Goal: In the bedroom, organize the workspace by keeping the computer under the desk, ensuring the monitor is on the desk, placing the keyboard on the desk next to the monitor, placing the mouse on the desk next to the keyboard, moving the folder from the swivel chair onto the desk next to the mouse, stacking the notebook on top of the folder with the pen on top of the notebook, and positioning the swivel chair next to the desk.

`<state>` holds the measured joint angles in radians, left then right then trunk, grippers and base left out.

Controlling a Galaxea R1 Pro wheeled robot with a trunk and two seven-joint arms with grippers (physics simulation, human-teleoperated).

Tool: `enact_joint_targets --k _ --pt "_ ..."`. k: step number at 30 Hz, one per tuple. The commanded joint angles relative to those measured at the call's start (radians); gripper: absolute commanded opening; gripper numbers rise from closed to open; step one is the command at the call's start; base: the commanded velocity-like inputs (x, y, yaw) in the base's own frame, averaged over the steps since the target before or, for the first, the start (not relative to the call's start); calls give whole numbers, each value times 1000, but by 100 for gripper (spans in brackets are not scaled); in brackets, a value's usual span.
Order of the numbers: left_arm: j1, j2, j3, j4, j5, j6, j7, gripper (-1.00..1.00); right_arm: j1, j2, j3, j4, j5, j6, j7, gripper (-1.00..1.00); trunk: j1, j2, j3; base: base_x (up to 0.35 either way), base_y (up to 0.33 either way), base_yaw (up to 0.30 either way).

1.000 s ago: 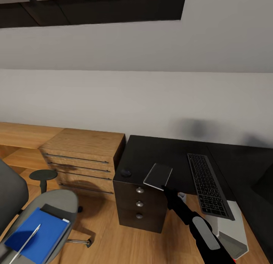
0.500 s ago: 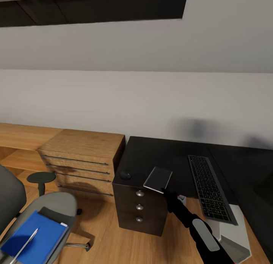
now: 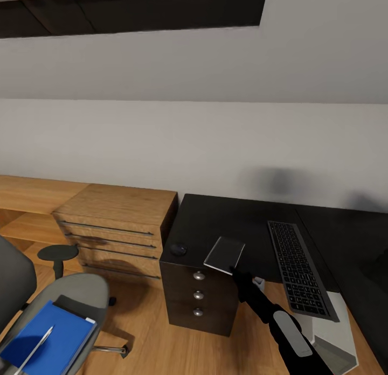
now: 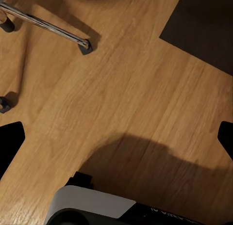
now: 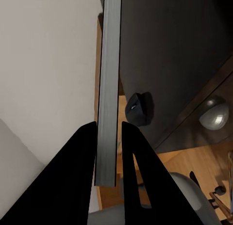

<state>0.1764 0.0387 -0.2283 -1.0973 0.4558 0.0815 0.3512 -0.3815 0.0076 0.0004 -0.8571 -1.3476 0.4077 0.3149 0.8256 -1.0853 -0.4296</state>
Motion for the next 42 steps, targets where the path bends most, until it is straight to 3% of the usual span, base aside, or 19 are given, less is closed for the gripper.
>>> enact_joint_targets --k 1,2,21,42 --pt "0 1 -3 -3 6 4 8 100 0 0 0 0 -10 5 3 -100 0 -1 -1 0 0 0" --pt "0 1 -3 -3 6 4 8 100 0 0 0 1 -10 5 3 100 0 -1 -1 0 0 0" --pt "0 1 -4 -3 6 3 8 100 0 0 0 0 -10 5 3 100 0 -1 -1 -5 0 0" --pt "0 1 -5 -3 6 3 8 100 0 -1 0 0 -10 5 3 100 0 -1 -1 -148 0 0"
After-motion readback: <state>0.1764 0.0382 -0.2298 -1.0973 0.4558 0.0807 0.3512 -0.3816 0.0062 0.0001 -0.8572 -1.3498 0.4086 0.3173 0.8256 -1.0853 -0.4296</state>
